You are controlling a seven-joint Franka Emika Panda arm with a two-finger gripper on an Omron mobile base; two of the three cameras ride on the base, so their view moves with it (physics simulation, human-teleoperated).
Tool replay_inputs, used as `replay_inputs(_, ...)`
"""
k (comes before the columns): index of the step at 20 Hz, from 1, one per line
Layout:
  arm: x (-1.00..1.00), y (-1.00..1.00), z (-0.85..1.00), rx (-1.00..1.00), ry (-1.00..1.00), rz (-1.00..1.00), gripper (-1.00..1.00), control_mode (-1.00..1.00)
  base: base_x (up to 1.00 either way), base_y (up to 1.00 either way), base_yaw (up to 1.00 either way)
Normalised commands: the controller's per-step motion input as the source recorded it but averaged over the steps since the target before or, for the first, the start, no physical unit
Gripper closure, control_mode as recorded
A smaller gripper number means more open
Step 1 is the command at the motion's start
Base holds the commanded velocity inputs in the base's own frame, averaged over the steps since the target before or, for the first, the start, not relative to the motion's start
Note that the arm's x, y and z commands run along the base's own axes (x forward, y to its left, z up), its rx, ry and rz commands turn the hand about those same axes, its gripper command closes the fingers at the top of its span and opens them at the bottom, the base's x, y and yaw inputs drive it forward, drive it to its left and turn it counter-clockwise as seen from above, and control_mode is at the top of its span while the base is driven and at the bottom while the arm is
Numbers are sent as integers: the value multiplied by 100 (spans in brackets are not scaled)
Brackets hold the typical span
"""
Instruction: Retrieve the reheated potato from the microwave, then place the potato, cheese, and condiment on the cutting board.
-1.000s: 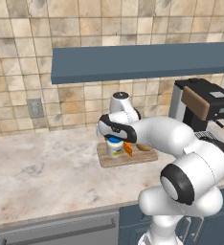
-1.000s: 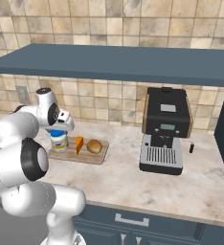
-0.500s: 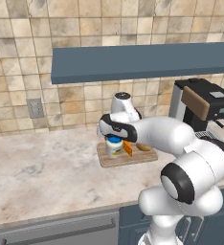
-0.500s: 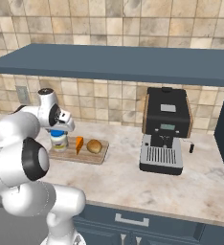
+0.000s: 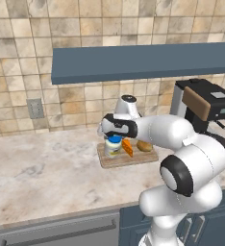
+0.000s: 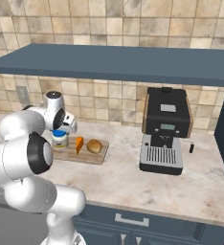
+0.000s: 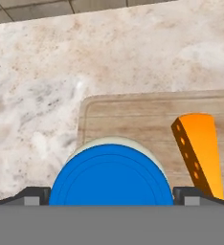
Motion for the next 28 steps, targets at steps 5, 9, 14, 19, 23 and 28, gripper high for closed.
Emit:
replay_inputs(5,16,2,-23,6,-2,0,-100,-100,0,0,0)
replay_inputs(9,1,0,-35,1,0,0,-100,-100,0,0,0)
replay_inputs(14,-3,-5,-41,0,0,0,-100,-100,0,0,0)
replay_inputs(19,-25,-25,-37,-4,1,0,-100,-100,0,0,0)
replay_inputs(23,-32,-33,-40,-12,6,0,-100,-100,0,0,0)
replay_inputs(28,-21,-8,-30,-14,4,0,-100,-100,0,0,0)
